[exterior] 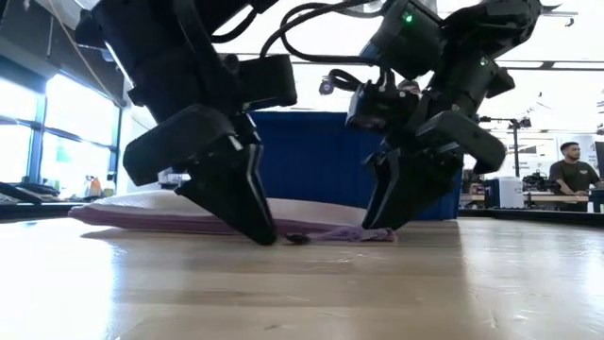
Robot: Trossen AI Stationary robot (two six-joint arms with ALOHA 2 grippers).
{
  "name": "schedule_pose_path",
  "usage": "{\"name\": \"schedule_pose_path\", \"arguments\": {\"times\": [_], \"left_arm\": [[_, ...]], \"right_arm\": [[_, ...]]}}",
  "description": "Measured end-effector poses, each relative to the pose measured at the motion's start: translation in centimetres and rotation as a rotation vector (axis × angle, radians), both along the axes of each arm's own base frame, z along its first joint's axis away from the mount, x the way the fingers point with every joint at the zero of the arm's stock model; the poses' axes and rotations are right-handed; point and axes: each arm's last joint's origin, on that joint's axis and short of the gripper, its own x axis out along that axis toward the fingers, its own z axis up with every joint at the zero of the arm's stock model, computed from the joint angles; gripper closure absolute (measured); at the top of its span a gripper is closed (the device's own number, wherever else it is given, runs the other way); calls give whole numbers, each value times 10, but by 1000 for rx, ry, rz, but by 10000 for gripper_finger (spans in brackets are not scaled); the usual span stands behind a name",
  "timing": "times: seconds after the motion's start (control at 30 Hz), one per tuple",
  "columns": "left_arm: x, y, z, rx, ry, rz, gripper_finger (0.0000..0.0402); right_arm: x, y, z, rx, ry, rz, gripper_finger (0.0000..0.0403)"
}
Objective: Sort blocks
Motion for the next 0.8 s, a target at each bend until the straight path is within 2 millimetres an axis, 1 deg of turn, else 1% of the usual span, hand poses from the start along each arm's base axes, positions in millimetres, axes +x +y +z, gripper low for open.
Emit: {"name": "schedule_pose_path", "arguments": {"times": [0.13, 0.2, 0.3, 0.4, 0.5, 0.57, 0.67, 0.8], "left_arm": [[-5, 2, -1, 20, 42, 41, 296], [-6, 2, -1, 19, 40, 54, 296], [-5, 2, 6, -23, 2, 83, 296], [0, -1, 20, -93, -114, 89, 296], [11, -6, 36, -132, -285, 106, 300], [17, -6, 40, -148, -359, 125, 308], [26, -2, 25, -141, -392, 135, 322], [36, 6, 3, -117, -339, 159, 339]], "right_arm": [[-3, 6, -1, 0, 19, 19, 289], [-4, 8, -2, 2, 21, 22, 289], [-4, 9, -2, 5, 23, 21, 289], [-4, 9, -2, 7, 24, 7, 289], [-4, 9, -3, -1, 17, 8, 289], [-3, 9, -3, -3, 10, 11, 289], [-2, 9, -2, -4, -4, 16, 289], [-2, 9, -2, -12, -9, 23, 289]]}}
